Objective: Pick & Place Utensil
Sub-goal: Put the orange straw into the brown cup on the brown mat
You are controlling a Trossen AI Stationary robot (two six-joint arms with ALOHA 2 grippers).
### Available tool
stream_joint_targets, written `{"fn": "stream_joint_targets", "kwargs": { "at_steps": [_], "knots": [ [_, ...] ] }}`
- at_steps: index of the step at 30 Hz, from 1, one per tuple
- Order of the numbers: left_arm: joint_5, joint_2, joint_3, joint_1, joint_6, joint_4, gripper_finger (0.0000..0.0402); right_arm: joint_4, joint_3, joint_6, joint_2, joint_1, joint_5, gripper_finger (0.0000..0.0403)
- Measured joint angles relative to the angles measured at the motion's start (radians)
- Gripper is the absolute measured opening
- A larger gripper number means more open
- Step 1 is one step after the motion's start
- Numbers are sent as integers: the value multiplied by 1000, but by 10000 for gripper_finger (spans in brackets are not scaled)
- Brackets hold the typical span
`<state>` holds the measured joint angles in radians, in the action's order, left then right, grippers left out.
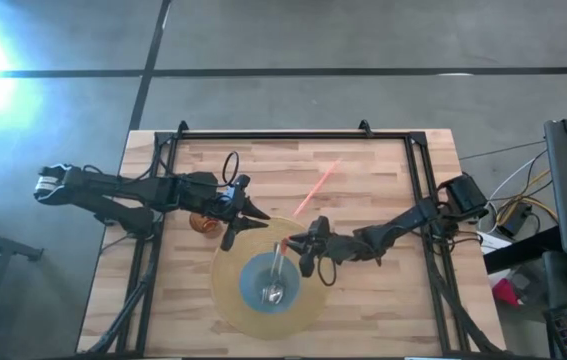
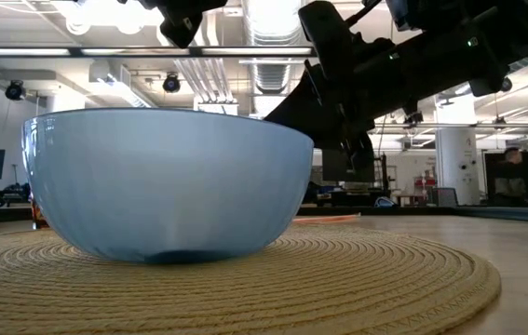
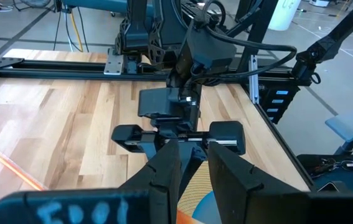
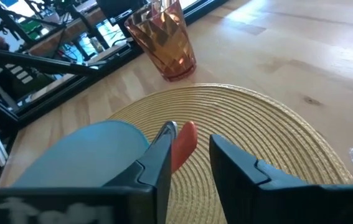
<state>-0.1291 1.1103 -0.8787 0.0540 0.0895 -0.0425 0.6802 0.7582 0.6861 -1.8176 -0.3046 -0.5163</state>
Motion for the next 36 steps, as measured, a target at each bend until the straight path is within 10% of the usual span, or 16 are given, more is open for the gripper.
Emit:
{"fn": "stream_joint_targets", "kwargs": {
  "at_steps": [16, 36],
  "knots": [
    [0, 0, 0, 0, -1, -4, 78, -467, 1, -235, 335, 62, 10, 130],
    [131, -86, 0, -48, -3, -96, 78, -762, 5, -625, 570, 485, 344, 159]
  ]
}}
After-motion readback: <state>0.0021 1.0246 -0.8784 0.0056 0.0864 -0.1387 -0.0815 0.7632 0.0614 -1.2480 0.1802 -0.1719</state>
